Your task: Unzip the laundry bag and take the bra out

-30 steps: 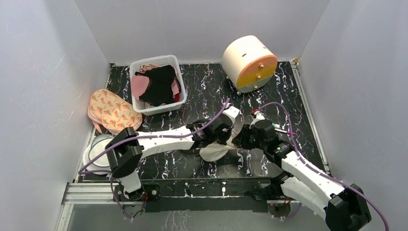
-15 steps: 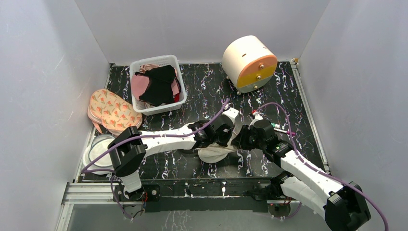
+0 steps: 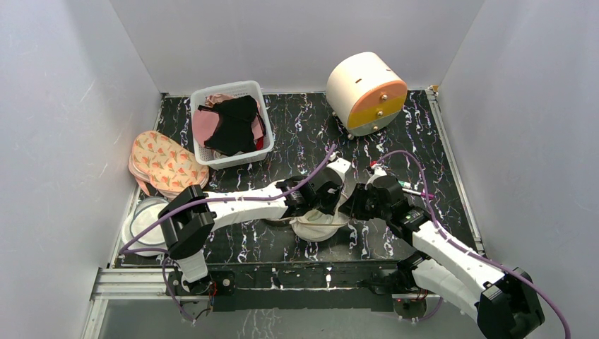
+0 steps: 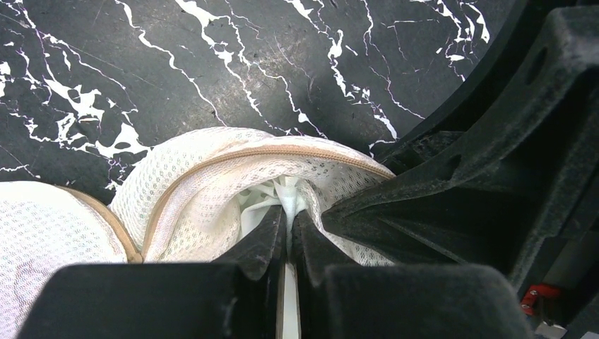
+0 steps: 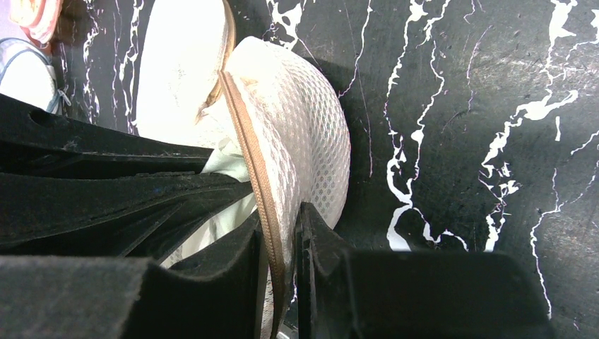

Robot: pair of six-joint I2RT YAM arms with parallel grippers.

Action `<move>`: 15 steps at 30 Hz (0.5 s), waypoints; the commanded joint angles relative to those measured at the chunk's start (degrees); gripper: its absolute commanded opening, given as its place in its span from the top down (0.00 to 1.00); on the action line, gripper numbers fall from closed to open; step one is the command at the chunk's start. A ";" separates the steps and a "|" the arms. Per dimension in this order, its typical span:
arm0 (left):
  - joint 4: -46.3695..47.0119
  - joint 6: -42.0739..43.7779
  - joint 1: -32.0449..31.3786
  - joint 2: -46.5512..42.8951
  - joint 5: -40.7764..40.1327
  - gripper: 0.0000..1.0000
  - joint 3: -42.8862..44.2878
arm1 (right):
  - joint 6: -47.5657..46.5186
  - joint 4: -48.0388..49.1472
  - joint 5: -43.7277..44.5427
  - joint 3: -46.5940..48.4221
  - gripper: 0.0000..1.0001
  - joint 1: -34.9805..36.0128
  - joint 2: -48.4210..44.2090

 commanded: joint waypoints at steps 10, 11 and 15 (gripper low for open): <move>1.51 5.29 0.46 -10.30 5.26 1.00 -2.56 | -0.68 -0.42 4.85 1.22 0.80 0.38 -0.17; 1.62 5.88 0.40 -11.56 5.20 1.00 -2.98 | -0.76 -0.61 5.16 1.23 0.79 0.38 -0.43; 1.75 7.37 0.40 -16.19 4.66 1.00 -3.54 | -1.17 -1.24 6.12 1.41 0.78 0.37 -0.91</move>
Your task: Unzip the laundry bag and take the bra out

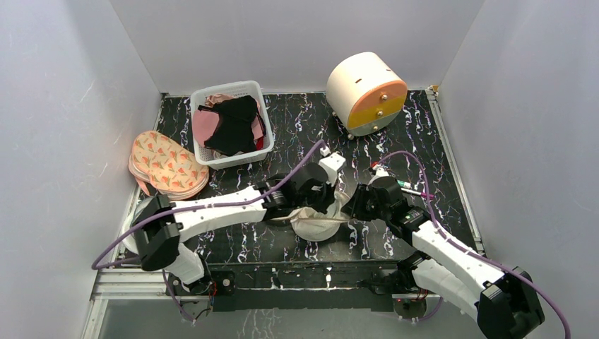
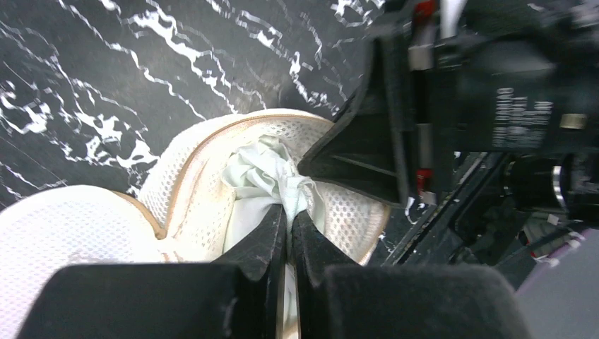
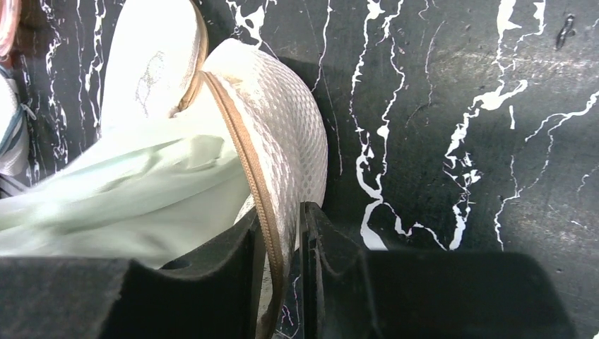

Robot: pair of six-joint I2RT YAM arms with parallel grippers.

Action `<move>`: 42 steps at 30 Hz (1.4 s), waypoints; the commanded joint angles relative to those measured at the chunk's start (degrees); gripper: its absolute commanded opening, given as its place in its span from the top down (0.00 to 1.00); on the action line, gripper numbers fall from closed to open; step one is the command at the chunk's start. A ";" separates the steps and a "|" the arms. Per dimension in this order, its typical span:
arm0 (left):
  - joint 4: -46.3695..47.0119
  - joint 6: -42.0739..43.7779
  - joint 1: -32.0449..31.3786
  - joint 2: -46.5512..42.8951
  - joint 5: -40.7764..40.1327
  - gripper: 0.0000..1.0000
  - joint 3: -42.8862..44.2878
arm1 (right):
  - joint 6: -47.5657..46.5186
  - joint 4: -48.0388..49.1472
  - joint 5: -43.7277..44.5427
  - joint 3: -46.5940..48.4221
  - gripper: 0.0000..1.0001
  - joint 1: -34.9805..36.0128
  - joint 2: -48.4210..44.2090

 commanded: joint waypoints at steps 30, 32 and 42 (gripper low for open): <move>-22.35 7.02 11.22 -11.71 -19.86 1.00 26.60 | -4.30 -7.29 8.78 9.26 0.18 0.37 -3.68; -25.74 9.90 13.82 -9.29 -23.10 1.00 29.29 | -4.23 -8.44 8.85 10.27 0.10 0.35 -4.48; -16.86 33.09 24.80 0.18 -51.93 1.00 27.38 | -3.54 -14.31 9.61 14.68 0.07 0.32 -10.70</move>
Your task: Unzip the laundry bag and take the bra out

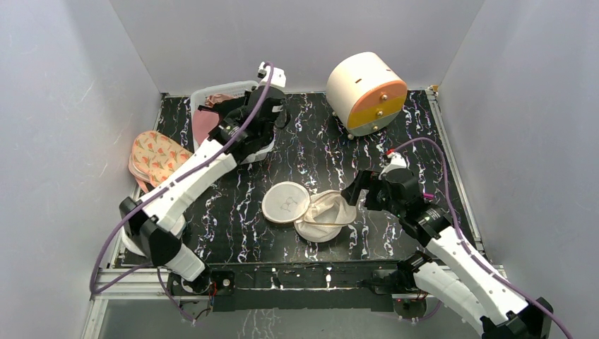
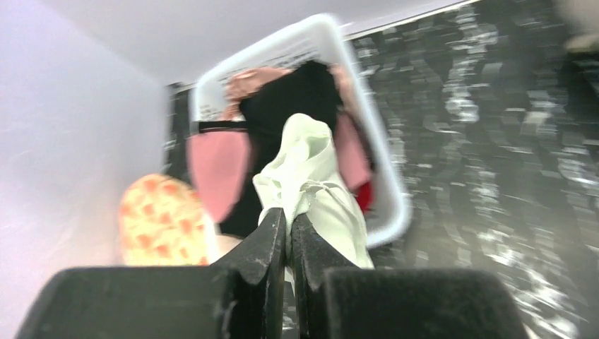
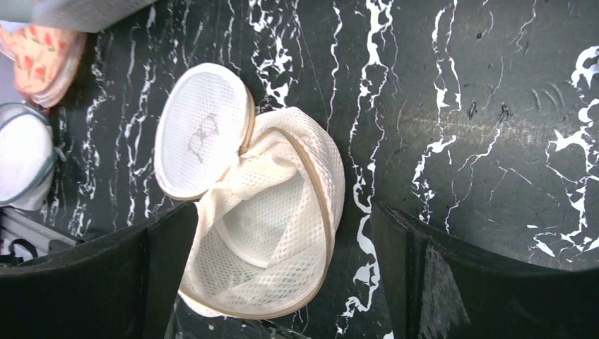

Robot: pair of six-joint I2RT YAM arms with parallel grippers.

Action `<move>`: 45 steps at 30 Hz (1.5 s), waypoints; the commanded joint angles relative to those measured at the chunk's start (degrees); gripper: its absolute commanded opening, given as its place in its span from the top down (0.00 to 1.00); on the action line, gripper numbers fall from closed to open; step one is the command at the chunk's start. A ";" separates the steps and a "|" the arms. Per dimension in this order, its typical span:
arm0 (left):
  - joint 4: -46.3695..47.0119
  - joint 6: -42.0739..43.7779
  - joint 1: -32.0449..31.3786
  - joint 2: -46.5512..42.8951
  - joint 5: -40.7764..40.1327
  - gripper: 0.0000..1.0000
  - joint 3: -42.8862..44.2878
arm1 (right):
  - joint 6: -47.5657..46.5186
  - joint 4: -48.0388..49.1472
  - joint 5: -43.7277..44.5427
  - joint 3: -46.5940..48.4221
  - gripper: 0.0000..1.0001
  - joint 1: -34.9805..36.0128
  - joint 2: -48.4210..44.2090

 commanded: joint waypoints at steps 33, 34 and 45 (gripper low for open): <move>5.88 -0.77 24.39 29.08 3.57 0.66 4.09 | -0.37 -0.64 1.22 3.52 0.04 0.25 -3.61; 5.37 -1.25 24.37 28.91 3.80 0.62 4.21 | -0.44 -0.91 1.22 3.70 0.04 0.25 -3.39; 6.25 -4.41 24.39 16.65 7.76 0.08 1.05 | -0.36 -3.26 0.97 6.34 0.04 0.26 -4.42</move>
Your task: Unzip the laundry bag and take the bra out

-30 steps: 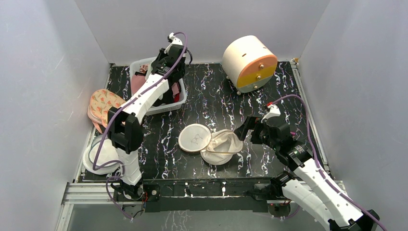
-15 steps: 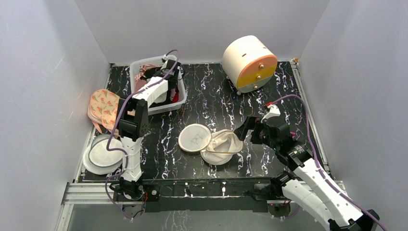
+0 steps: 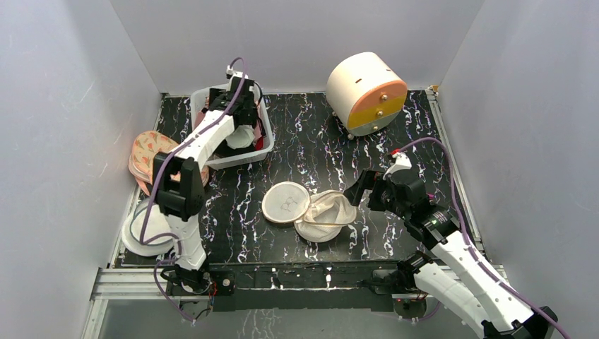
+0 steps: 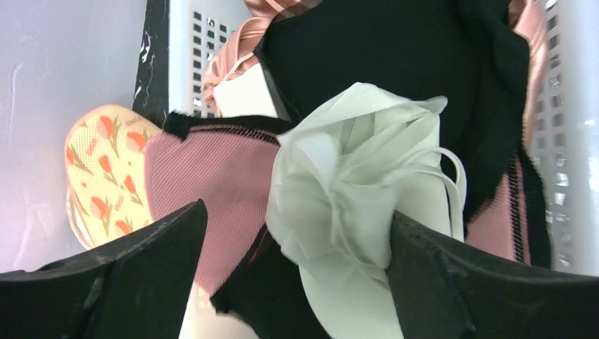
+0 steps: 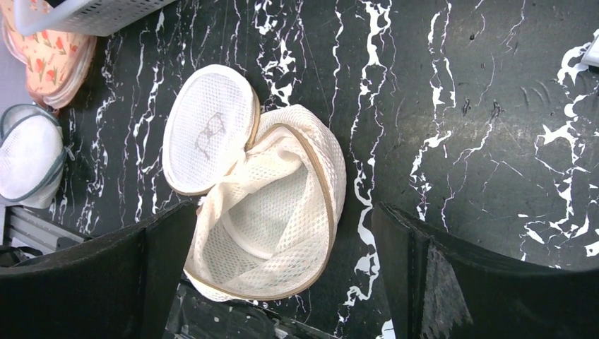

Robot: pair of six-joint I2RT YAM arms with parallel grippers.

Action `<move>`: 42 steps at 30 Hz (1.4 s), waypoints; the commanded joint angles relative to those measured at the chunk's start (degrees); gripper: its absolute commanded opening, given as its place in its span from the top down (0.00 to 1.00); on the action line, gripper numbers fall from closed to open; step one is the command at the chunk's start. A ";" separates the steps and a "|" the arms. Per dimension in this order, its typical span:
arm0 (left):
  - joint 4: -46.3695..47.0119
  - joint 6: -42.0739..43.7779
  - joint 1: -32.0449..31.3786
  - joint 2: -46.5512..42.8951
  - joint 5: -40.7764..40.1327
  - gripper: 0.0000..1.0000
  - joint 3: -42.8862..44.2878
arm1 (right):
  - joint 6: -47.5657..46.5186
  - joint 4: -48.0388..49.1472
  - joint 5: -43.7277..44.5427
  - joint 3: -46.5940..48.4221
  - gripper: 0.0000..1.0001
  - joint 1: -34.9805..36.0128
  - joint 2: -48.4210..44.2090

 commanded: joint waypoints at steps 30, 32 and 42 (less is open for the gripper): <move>-2.55 -18.15 -0.19 -41.69 37.78 0.02 -35.28 | -0.88 1.25 -0.68 3.14 0.04 0.25 -2.36; -2.87 -20.53 -0.13 -43.08 40.67 0.02 -38.70 | -0.84 1.50 -0.76 2.92 0.04 0.26 -2.36; 8.81 -37.44 -0.15 -49.58 63.25 0.02 -60.26 | -0.36 0.45 -0.97 2.82 0.04 0.25 -3.49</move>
